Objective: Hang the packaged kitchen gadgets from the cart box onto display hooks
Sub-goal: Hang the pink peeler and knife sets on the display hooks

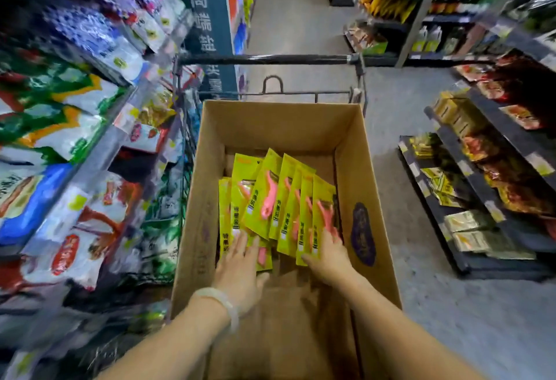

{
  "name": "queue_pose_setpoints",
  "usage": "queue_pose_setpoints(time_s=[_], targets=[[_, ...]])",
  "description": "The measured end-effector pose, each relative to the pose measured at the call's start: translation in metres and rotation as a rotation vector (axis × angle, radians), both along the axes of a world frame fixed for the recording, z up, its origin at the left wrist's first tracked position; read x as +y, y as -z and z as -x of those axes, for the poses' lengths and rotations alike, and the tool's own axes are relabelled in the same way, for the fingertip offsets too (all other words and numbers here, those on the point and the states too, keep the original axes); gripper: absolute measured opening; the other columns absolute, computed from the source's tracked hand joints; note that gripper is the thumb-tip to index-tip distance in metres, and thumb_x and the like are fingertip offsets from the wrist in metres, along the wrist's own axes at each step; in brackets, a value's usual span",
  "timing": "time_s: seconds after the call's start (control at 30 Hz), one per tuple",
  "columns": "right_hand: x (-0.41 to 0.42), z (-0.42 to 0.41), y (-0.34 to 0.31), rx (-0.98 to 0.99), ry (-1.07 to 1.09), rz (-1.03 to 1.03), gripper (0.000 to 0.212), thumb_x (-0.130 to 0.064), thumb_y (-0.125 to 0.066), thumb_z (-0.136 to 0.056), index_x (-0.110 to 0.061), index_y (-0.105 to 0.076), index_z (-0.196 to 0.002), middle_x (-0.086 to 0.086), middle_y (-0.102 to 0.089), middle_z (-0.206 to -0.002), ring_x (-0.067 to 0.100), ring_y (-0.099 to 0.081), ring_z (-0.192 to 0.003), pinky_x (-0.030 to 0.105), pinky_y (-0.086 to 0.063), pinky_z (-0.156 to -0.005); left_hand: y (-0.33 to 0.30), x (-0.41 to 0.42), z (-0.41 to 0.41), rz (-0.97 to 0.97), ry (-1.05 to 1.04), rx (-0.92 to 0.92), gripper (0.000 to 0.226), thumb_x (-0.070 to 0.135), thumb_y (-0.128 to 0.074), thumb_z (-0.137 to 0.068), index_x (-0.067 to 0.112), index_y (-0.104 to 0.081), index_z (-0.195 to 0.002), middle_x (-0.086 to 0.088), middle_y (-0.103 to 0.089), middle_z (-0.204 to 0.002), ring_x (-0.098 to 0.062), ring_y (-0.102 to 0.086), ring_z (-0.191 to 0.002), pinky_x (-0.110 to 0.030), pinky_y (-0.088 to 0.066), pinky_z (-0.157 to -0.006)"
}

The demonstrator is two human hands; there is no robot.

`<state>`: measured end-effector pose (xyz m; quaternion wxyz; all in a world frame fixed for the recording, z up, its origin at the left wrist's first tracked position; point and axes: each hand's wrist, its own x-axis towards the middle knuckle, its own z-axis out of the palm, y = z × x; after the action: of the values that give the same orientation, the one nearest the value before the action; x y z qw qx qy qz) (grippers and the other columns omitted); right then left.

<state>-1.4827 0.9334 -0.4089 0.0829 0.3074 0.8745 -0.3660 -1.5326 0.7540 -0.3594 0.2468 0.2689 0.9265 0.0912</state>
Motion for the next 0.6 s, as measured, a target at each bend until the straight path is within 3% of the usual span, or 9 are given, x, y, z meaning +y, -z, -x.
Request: queue_pose_setpoints(time_s=[0.1,0.17,0.37,0.5,0.6], targets=[[0.016,0.02,0.022,0.107,0.056,0.053,0.112,-0.032,-0.076,-0.072,-0.052,0.01,-0.141,-0.003,0.004,-0.159,0.031,-0.016,-0.143,0.051,-0.022,-0.114,0.015,0.009,0.008,0.02,-0.014,-0.037,0.07,0.039,-0.039,-0.097,0.018,0.002,-0.149,-0.005,0.013,-0.158,-0.019,0.008,-0.146,-0.033,-0.007,-0.117],[0.024,0.028,0.036,0.119,0.106,0.135,0.108,-0.024,-0.076,-0.074,-0.054,0.003,-0.141,-0.004,0.004,-0.159,0.03,-0.013,-0.144,0.05,-0.021,-0.114,0.022,0.015,0.014,0.007,-0.028,-0.063,0.069,0.038,-0.04,-0.097,0.017,0.0,-0.149,-0.006,0.01,-0.158,-0.019,0.006,-0.146,-0.03,-0.006,-0.117],[0.034,0.043,0.061,-0.133,0.424,0.29,0.098,-0.033,-0.075,-0.075,-0.008,-0.013,-0.148,0.015,-0.024,-0.152,0.032,-0.033,-0.137,0.047,-0.037,-0.108,0.032,0.026,0.024,-0.12,-0.153,-0.194,0.067,0.033,-0.044,-0.096,0.019,-0.006,-0.149,-0.002,0.002,-0.158,-0.017,-0.002,-0.146,-0.028,-0.013,-0.115],[0.016,0.047,0.044,-0.07,0.38,0.189,0.096,-0.039,-0.082,-0.064,-0.008,-0.031,-0.138,0.015,-0.04,-0.139,0.031,-0.043,-0.128,0.047,-0.042,-0.104,0.029,0.028,0.031,-0.214,-0.209,-0.229,0.065,0.037,-0.042,-0.096,0.016,-0.01,-0.149,0.0,-0.007,-0.158,-0.013,-0.009,-0.146,-0.025,-0.014,-0.114],[-0.01,0.047,0.021,0.062,0.209,0.06,0.093,-0.041,-0.079,-0.067,-0.01,-0.031,-0.14,0.013,-0.038,-0.139,0.03,-0.034,-0.132,0.039,-0.031,-0.11,0.015,0.035,0.038,-0.329,-0.314,-0.289,0.07,0.039,-0.047,-0.094,0.014,-0.011,-0.149,-0.001,-0.016,-0.156,-0.017,-0.024,-0.142,-0.029,-0.023,-0.113]])
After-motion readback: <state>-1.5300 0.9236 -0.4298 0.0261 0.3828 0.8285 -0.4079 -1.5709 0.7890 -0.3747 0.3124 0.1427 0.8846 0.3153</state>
